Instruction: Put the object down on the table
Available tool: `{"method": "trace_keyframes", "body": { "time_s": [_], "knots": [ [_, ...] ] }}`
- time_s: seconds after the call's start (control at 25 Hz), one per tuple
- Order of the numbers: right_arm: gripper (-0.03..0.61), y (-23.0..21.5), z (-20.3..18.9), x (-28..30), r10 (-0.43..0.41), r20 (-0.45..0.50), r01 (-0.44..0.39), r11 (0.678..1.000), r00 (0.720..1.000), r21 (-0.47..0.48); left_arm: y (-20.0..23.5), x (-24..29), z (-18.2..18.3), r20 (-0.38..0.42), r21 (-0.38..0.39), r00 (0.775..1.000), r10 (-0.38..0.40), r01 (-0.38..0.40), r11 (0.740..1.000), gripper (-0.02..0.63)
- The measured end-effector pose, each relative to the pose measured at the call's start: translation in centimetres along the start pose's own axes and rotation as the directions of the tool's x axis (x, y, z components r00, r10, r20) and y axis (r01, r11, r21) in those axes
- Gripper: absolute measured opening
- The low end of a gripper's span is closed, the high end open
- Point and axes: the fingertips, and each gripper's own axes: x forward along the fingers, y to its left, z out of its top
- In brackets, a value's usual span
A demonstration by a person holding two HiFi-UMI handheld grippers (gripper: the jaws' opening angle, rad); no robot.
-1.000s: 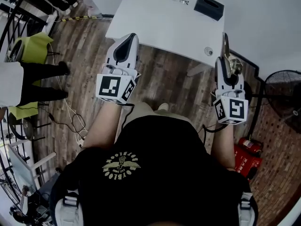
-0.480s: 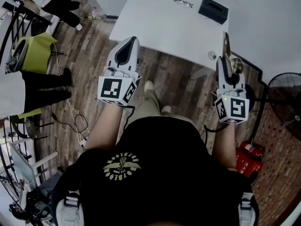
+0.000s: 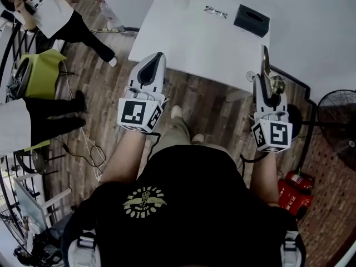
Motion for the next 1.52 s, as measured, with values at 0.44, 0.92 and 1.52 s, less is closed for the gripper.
{"method": "trace_keyframes", "body": {
  "time_s": [0.44, 0.92, 1.52],
  "knots": [
    [0.094, -0.4, -0.1, 4.5, 0.018, -0.013, -0.018, 1.000, 1.000, 0.001, 2.3, 3.7, -0.9, -0.023, -0.003, 1.000, -0.011, 0.011, 1.000, 0.006],
    [0.094, -1.7, -1.7, 8.7, -0.003, -0.050, 0.004, 1.000, 0.999, 0.021, 4.6, 7.7, -3.1, -0.061, -0.015, 0.998, -0.021, 0.020, 1.000, 0.006],
    [0.094, -2.7, -1.5, 15.5, -0.048, -0.070, 0.050, 0.998, 0.996, 0.026, 8.8, 14.4, -3.9, -0.067, -0.036, 0.995, -0.077, 0.075, 0.997, 0.006]
  ]
}}
